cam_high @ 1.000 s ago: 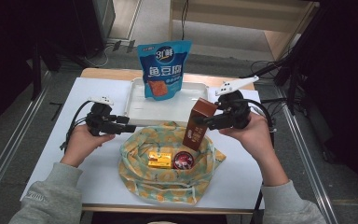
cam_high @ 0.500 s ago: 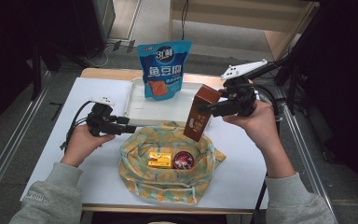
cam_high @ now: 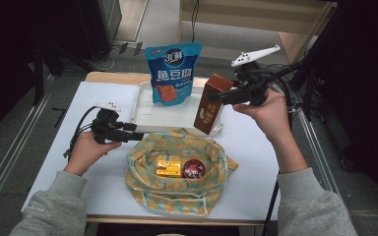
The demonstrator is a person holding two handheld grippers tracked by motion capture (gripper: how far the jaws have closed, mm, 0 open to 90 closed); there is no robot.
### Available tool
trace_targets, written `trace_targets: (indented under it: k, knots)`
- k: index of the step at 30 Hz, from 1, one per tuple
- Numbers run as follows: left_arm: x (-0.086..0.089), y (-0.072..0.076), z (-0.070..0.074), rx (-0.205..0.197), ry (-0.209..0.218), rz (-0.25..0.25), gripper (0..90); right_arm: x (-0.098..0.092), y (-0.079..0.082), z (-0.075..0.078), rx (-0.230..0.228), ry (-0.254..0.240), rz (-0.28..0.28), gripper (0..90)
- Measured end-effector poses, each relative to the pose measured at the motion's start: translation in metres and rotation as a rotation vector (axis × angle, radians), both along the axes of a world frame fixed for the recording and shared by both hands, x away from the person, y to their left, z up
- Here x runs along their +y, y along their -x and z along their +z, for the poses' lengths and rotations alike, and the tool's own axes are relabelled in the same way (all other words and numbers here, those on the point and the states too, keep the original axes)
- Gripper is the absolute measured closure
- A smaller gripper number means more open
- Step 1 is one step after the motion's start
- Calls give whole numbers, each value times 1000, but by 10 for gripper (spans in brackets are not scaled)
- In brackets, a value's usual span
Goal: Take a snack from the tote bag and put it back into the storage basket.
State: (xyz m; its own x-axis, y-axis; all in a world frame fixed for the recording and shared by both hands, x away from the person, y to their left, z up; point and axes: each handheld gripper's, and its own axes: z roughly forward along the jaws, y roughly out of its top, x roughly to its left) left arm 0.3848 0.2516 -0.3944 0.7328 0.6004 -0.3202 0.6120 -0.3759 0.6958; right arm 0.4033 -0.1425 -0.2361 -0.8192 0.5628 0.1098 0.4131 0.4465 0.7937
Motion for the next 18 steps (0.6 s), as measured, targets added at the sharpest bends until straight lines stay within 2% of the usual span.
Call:
trace_targets:
  k: [6, 18]
  knots:
    - [0, 0, 0, 1, -3, 0, 399, 7, -14, -3, -1, 8, -12, 425]
    - [-1, 0, -1, 3, -6, -2, 399, 22, -39, -17, 4, 25, -44, 426]
